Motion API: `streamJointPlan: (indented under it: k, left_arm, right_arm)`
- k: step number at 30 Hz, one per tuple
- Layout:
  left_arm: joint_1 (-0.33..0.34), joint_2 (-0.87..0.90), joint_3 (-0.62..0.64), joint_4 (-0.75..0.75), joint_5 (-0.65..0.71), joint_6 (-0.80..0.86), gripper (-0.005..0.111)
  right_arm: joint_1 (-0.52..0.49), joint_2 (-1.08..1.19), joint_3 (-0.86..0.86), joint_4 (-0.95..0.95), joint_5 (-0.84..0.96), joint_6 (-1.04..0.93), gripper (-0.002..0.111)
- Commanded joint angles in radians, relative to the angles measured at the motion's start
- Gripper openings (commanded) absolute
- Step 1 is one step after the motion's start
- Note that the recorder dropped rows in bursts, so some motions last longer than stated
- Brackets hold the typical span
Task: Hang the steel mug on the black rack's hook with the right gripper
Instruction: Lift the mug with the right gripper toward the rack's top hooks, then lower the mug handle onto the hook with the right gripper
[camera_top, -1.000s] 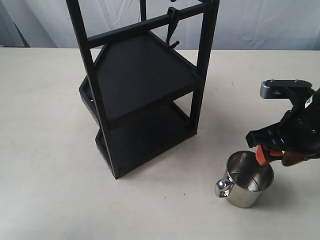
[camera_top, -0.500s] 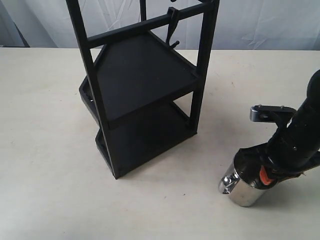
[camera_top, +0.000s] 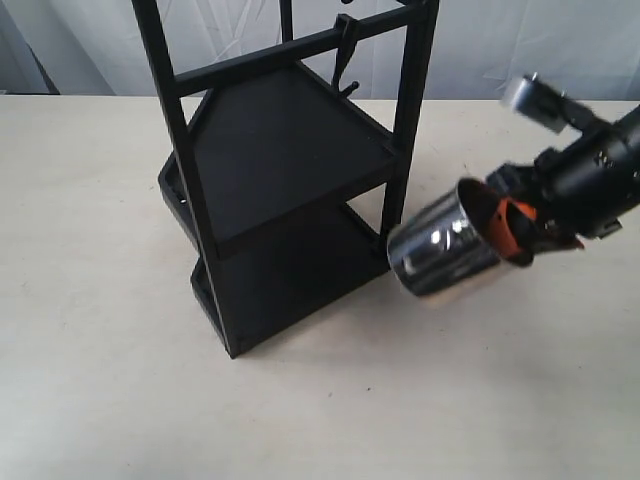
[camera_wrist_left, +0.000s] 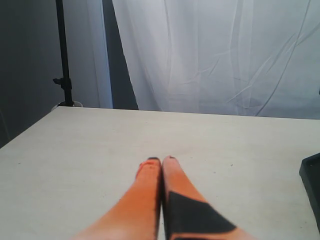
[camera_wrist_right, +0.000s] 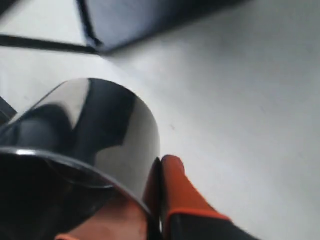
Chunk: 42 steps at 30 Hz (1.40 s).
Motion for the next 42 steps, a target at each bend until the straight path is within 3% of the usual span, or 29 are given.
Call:
streamJointPlan:
  k: [1, 7, 15, 23, 42]
  left_arm:
    - [-0.007, -0.005, 0.0, 0.0, -0.005, -0.002, 0.002]
    - [-0.007, -0.005, 0.0, 0.0, -0.005, -0.002, 0.002]
    - [-0.007, -0.005, 0.0, 0.0, -0.005, -0.002, 0.002]
    - [-0.007, -0.005, 0.0, 0.0, -0.005, -0.002, 0.002]
    - [-0.007, -0.005, 0.0, 0.0, -0.005, -0.002, 0.002]
  right_arm:
    - [-0.075, 0.021, -0.058, 0.211, 0.023, -0.095, -0.001]
    - [-0.048, 0.042, -0.083, 0.403, 0.023, -0.088, -0.001]
    - [-0.042, 0.058, -0.105, 0.424, 0.023, -0.05, -0.001]
    - [0.067, 0.076, -0.105, 0.386, 0.023, -0.028, -0.001]
    - [0.045, 0.136, -0.105, 0.504, 0.023, 0.193, -0.001]
